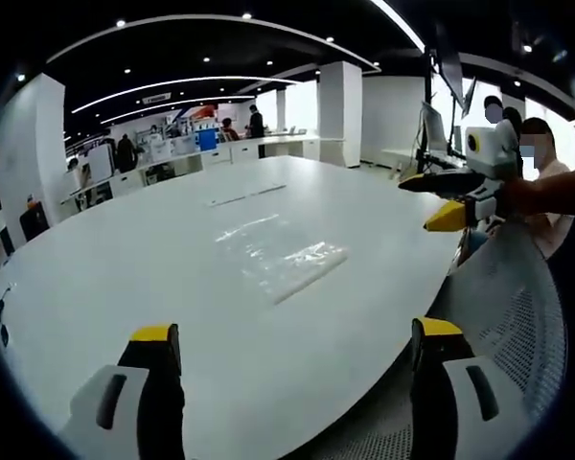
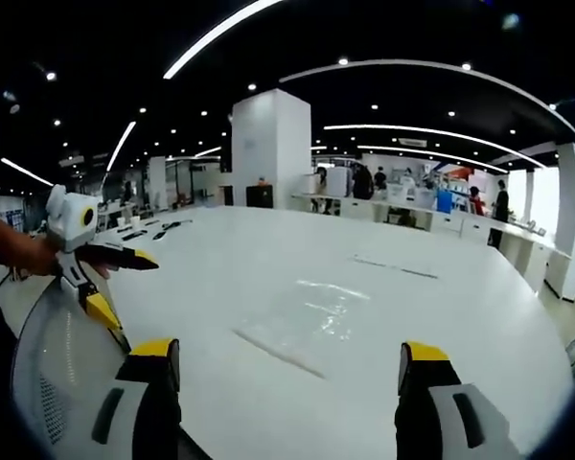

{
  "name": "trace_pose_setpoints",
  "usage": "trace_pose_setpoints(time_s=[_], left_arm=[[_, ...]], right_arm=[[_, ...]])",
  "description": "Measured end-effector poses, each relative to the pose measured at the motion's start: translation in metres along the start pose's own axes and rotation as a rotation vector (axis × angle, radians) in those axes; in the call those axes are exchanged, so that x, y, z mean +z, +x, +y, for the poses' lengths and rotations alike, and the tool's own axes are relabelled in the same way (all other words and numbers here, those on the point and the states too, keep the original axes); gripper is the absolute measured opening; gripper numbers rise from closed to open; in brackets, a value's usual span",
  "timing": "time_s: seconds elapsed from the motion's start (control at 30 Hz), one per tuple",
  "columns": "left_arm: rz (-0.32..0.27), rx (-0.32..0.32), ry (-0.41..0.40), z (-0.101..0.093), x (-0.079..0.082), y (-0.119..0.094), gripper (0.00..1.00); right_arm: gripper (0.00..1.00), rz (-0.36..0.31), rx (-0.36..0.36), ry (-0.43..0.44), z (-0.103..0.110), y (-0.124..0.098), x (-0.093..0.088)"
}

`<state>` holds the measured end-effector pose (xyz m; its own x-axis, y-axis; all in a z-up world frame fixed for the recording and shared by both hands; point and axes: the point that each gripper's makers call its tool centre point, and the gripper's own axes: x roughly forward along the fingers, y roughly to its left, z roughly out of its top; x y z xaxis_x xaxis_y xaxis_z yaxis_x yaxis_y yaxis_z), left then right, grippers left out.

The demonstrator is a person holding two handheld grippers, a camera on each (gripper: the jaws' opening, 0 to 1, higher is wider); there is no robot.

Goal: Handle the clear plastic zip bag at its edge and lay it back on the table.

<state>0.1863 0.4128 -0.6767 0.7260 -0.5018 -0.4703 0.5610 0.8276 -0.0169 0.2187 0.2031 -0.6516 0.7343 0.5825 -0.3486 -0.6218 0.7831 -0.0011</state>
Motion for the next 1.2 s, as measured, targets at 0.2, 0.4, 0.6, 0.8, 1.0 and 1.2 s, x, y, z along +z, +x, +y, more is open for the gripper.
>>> trace_pose_setpoints(time_s=[0.2,0.4,0.6,0.8,1.0,1.2], left_arm=[[-0.001,0.006,-0.006,0.0011,-0.0018,0.0003,0.98],[0.003,0.004,-0.005,-0.0003,-0.0027,0.0006,0.98],[0.004,0.001,-0.004,-0.0019,-0.0027,0.0001,0.97],[0.008,0.004,-0.002,-0.0026,-0.004,-0.0004,0.97],[0.016,0.0,0.004,-0.0038,-0.005,-0.0001,0.97],[0.019,-0.001,-0.002,-0.0032,-0.006,0.0003,0.97]], right_arm=[[0.95,0.006,-0.002,-0.009,0.003,-0.0011,0.0001],[0.95,0.005,-0.012,-0.004,0.0057,-0.0023,-0.002],[0.94,0.005,-0.01,0.002,0.0081,-0.0026,-0.0055],[0.94,-0.001,-0.016,0.015,0.0048,-0.0057,-0.0054],[0.93,0.003,-0.017,0.022,0.0077,-0.007,-0.0061],[0.93,-0.002,-0.016,0.023,0.0048,-0.0073,-0.0027]])
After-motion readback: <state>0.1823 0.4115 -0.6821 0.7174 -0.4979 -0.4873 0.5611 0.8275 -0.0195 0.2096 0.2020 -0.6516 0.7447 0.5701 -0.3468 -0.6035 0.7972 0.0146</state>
